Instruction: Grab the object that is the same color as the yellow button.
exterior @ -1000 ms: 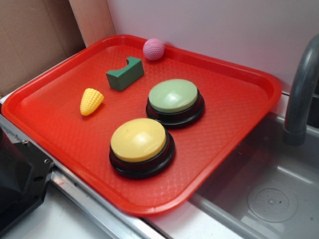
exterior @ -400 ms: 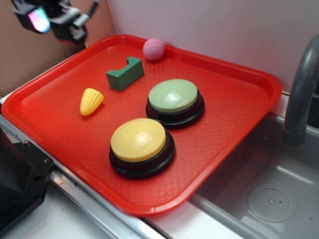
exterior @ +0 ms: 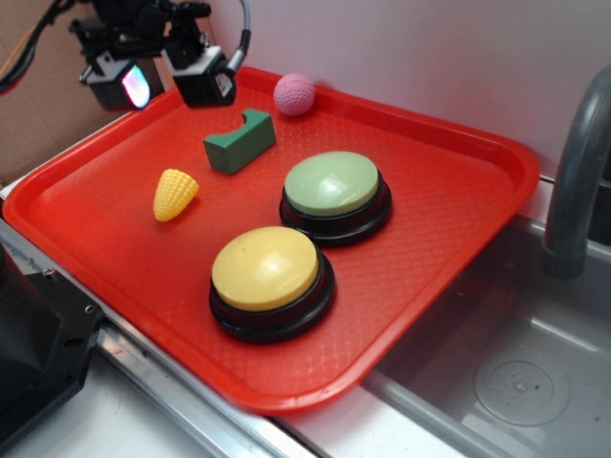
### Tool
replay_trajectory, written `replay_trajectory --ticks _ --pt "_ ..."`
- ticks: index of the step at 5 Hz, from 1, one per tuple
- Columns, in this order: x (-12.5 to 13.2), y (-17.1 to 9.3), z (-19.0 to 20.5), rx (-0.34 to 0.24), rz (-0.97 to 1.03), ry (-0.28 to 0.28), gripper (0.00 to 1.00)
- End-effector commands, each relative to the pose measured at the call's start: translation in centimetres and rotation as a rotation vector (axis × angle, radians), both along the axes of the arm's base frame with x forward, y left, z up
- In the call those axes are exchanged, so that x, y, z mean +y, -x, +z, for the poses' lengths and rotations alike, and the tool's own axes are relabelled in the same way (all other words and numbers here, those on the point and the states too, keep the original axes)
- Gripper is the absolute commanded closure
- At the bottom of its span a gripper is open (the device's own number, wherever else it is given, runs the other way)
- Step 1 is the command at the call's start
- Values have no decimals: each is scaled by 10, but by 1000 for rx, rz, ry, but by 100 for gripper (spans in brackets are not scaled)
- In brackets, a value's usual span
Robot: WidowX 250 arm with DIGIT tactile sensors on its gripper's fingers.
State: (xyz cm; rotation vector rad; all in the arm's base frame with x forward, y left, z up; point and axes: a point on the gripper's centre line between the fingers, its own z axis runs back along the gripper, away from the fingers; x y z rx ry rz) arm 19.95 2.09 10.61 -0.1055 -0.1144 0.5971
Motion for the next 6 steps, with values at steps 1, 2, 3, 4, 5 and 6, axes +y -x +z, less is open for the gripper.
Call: replay_trajectory --ticks 1,2,3,4,5,6 --pt "26 3 -45 17 -45 -16 0" --pt "19 -5 -69 58 -104 -6 0" --pt "21 0 -83 94 -138 -18 0" --pt "10 -1 -90 106 -142 -21 100" --pt "-6 -2 -74 112 -190 -36 100" --pt "-20 -7 -24 37 -272 -100 100"
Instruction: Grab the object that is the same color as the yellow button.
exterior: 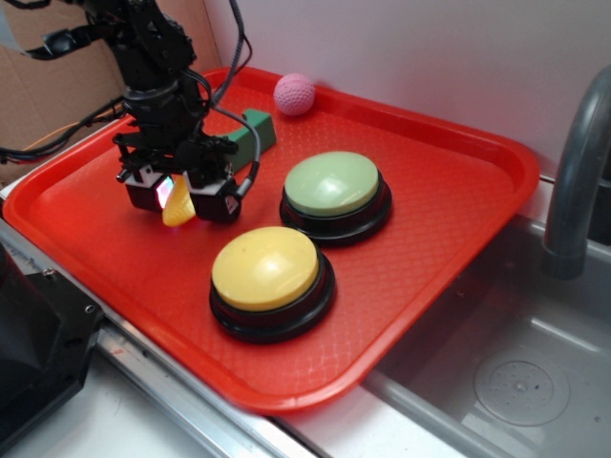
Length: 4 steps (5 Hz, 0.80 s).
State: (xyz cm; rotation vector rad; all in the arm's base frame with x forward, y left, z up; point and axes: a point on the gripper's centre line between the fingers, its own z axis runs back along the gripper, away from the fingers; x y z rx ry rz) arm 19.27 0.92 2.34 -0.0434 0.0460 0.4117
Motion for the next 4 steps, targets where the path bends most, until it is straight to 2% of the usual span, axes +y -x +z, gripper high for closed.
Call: replay_trajectory --ticks 1,2,3,4 --pt "2 -14 110 -210 -116 -10 100" --pt "17 -24 160 -213 -123 -37 100" --pt "21 -35 211 -181 -154 -93 100" --pt "24 -37 203 -146 -201 -43 100"
